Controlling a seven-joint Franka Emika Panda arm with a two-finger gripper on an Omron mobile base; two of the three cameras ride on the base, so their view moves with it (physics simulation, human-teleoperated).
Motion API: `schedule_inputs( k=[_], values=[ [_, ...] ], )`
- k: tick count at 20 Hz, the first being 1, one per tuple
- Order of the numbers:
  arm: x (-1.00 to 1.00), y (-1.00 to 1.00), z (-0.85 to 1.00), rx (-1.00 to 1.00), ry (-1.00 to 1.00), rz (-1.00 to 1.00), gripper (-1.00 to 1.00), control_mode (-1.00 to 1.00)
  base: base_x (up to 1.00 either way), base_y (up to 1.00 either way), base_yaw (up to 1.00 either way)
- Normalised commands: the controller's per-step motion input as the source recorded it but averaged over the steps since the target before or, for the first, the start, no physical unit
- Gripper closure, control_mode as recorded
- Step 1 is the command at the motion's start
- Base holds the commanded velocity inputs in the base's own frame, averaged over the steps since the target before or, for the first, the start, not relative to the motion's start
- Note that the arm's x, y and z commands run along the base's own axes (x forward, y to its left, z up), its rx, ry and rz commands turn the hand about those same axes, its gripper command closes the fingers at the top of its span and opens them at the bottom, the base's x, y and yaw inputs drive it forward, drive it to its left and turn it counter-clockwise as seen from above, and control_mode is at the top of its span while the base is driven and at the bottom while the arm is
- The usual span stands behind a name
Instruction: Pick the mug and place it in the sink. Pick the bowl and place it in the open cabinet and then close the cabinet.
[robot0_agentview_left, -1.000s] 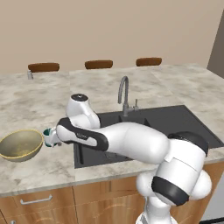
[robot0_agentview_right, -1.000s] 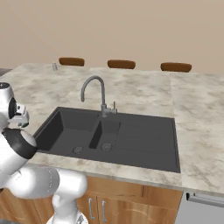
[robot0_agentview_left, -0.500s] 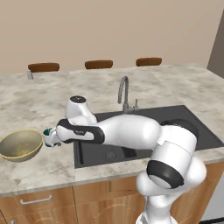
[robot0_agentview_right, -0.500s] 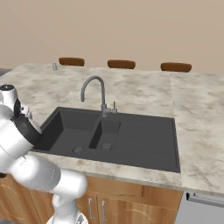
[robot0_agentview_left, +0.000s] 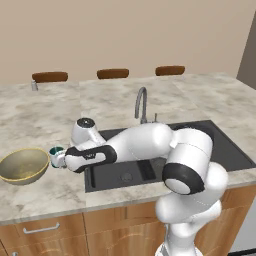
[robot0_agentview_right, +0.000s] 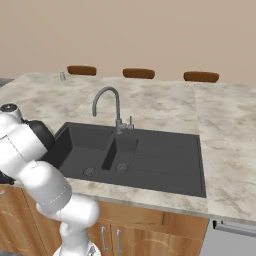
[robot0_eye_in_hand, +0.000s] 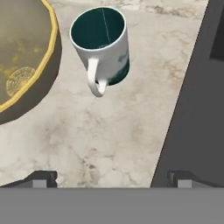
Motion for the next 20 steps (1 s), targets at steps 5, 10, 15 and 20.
schedule_inputs(
  k=[5, 10, 15, 20],
  values=[
    [0.26, 0.24, -0.05, 0.0, -0.04, 0.0, -1.0, -1.0, 0.0, 0.0, 0.0],
    [0.29, 0.06, -0.05, 0.0, 0.0, 0.0, -1.0, -1.0, 0.0, 0.0, 0.0],
    [0.27, 0.04, -0.12, 0.0, 0.0, 0.0, -1.0, -1.0, 0.0, 0.0, 0.0],
    [0.25, 0.14, -0.23, 0.0, 0.0, 0.0, -1.0, -1.0, 0.0, 0.0, 0.0]
  ],
)
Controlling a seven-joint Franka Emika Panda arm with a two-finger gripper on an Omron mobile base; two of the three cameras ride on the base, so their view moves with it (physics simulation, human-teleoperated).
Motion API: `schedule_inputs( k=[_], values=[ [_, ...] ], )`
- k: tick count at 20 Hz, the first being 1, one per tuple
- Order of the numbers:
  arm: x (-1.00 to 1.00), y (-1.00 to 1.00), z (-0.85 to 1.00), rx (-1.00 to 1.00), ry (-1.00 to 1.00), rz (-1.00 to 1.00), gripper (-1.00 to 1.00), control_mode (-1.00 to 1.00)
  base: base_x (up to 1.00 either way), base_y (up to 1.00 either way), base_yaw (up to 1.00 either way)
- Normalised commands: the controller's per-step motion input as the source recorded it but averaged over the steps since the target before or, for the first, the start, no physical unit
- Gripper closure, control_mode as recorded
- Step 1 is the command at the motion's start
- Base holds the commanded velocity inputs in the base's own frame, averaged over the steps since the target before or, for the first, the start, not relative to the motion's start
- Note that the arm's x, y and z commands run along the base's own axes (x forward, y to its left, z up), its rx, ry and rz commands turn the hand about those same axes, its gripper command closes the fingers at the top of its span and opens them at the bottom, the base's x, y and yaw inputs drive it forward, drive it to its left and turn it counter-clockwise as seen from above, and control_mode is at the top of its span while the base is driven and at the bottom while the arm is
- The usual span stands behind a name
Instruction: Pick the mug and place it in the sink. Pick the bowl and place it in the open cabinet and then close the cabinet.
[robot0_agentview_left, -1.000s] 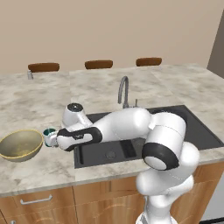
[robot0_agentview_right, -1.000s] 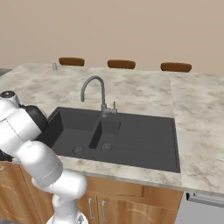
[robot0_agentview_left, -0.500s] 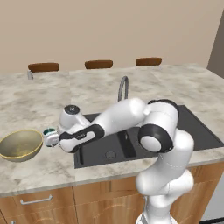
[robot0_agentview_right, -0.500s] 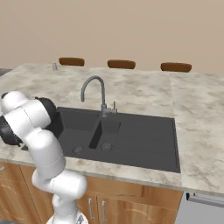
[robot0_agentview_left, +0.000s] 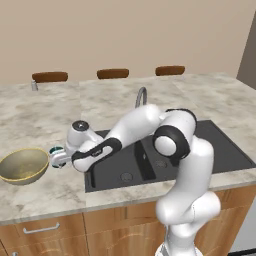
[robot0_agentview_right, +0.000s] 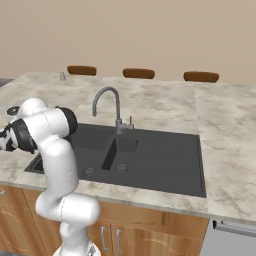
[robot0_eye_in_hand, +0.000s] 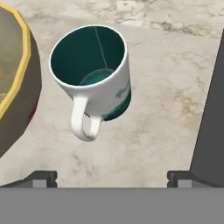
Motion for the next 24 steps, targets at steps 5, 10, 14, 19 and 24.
schedule_inputs(
  k=[5, 10, 14, 19, 24],
  values=[
    [0.16, 0.09, -0.18, 0.0, -0.02, 0.0, -1.0, -1.0, 0.0, 0.0, 0.0],
    [0.19, 0.16, -0.07, 0.0, 0.0, 0.0, -1.0, -1.0, 0.0, 0.0, 0.0],
    [0.19, 0.11, -0.01, 0.0, 0.0, 0.0, -1.0, -1.0, 0.0, 0.0, 0.0],
    [0.3, 0.05, -0.09, 0.0, 0.0, 0.0, -1.0, -1.0, 0.0, 0.0, 0.0],
    [0.16, 0.03, -0.21, 0.0, 0.0, 0.0, -1.0, -1.0, 0.0, 0.0, 0.0]
  ],
)
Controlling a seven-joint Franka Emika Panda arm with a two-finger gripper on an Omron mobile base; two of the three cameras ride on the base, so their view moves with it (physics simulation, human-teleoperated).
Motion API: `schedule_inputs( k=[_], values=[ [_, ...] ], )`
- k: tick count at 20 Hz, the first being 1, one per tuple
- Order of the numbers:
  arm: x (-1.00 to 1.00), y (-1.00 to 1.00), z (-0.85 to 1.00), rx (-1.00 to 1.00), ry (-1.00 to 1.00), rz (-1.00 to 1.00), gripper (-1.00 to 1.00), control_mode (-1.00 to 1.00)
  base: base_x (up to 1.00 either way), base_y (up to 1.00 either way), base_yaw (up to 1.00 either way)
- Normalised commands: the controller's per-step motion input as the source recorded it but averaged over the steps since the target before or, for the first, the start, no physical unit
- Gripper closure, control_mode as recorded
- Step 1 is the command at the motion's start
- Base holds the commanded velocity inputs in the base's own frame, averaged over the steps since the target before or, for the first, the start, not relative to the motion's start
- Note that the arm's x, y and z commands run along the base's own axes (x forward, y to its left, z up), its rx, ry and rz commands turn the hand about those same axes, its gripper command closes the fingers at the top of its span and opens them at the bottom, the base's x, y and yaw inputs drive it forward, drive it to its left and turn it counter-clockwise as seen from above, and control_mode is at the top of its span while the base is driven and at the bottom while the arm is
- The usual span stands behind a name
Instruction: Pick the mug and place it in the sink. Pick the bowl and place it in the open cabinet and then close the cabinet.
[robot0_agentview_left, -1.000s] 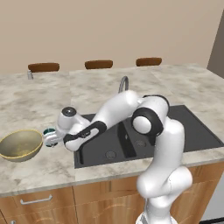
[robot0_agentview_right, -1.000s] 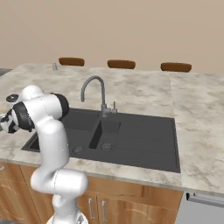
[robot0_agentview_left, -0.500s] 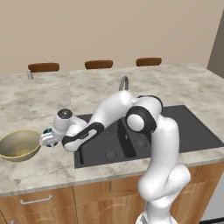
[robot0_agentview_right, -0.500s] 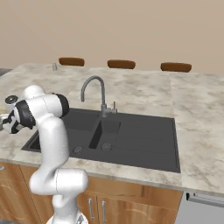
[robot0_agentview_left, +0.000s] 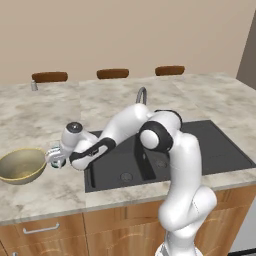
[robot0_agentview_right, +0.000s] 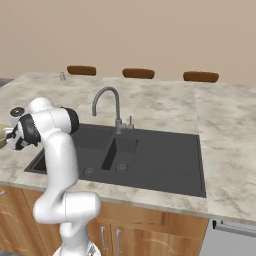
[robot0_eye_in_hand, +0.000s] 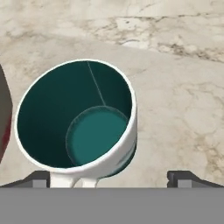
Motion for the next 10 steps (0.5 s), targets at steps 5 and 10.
schedule_inputs(
  k=[5, 10],
  values=[
    [0.06, 0.12, -0.19, 0.0, 0.0, 0.0, -1.0, -1.0, 0.0, 0.0, 0.0],
    [0.0, 0.23, -0.2, 0.0, 0.0, 0.0, -1.0, -1.0, 0.0, 0.0, 0.0]
  ],
)
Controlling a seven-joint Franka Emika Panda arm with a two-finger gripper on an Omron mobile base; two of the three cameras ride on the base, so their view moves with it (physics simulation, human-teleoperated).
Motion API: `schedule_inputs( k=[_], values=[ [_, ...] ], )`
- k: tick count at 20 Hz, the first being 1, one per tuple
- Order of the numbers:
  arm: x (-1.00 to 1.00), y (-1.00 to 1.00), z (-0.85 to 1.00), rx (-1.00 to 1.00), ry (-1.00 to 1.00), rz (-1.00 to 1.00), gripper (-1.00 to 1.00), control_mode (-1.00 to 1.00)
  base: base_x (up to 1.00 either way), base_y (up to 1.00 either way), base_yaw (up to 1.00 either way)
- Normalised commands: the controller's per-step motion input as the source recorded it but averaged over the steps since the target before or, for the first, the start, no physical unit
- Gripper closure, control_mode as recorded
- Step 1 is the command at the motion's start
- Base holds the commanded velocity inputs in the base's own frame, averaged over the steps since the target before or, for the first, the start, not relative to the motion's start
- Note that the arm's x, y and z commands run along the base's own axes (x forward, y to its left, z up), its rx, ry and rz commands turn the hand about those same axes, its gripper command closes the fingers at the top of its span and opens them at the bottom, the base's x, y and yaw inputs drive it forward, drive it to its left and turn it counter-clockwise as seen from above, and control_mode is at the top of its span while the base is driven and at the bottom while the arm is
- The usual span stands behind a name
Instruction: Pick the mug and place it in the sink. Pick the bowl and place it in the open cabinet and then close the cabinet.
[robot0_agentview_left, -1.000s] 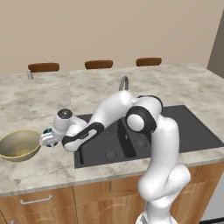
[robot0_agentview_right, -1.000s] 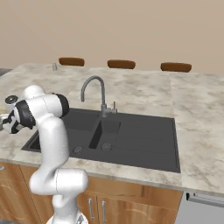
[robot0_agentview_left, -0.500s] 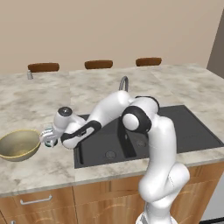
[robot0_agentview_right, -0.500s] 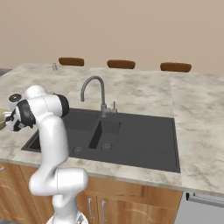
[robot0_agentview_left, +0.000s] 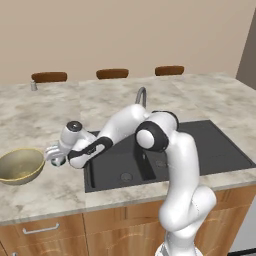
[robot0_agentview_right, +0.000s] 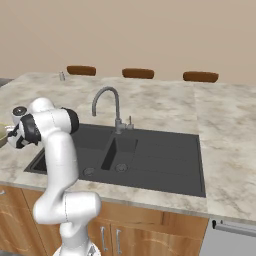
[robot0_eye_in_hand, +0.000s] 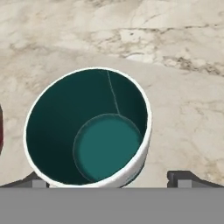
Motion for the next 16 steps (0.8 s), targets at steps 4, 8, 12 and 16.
schedule_inputs(
  k=[4, 8, 12, 16],
  values=[
    [0.0, 0.16, -0.21, 0.0, 0.0, 0.0, 1.0, -1.0, 0.0, 0.0, 0.0],
    [-0.06, 0.0, -0.22, 0.0, 0.0, 0.0, 1.0, -1.0, 0.0, 0.0, 0.0],
    [-0.21, -0.03, -0.17, 0.0, 0.02, 0.0, 1.0, -1.0, 0.0, 0.0, 0.0],
    [-0.5, -0.33, 0.0, 0.01, 0.09, -0.13, 1.0, -1.0, 0.0, 0.0, 0.0]
  ],
)
